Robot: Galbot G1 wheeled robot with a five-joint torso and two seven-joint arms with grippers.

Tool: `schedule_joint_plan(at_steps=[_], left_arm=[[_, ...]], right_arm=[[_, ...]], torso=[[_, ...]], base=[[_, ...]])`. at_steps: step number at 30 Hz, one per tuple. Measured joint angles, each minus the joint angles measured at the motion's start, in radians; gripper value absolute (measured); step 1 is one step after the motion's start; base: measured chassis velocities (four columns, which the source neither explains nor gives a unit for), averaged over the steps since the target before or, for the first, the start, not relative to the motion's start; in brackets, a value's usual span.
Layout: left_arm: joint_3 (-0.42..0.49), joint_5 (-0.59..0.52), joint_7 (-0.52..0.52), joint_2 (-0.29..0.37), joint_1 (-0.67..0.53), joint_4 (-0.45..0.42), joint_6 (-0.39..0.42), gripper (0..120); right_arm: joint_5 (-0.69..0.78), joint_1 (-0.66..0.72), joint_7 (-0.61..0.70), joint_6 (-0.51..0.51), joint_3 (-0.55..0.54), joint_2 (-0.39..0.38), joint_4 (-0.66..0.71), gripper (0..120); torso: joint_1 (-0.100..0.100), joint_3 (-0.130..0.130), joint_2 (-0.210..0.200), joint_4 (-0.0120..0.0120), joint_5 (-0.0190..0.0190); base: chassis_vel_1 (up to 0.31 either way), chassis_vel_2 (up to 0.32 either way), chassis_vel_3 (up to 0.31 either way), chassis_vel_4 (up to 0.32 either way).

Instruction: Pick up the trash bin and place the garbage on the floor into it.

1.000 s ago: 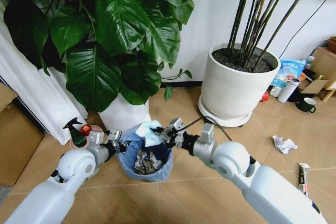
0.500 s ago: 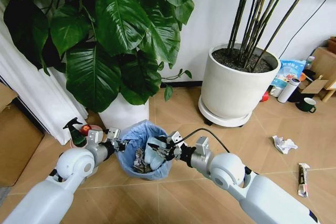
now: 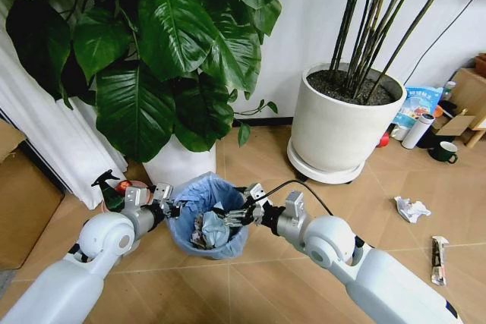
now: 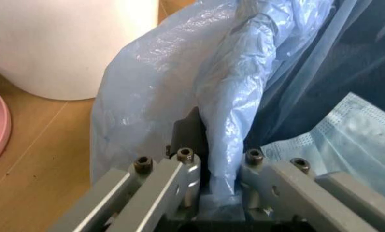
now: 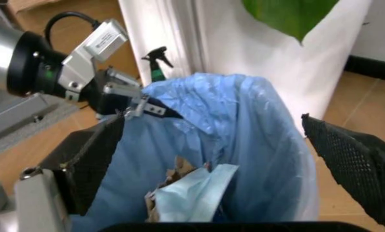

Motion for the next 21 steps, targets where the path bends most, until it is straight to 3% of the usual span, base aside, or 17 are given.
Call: schedule_joint_plan(at_steps=[21], left_arm=[[-0.013,0.010,0.010,0.006,0.005,0.006,0.000,2]], right_arm=[[-0.052,-0.002,-0.004,0.047,0.109,0.025,-0.036,100]], torso=[[0.000,0.000,0.000,0.0000,0.0000]], base=[[0.000,0.000,0.000,0.000]])
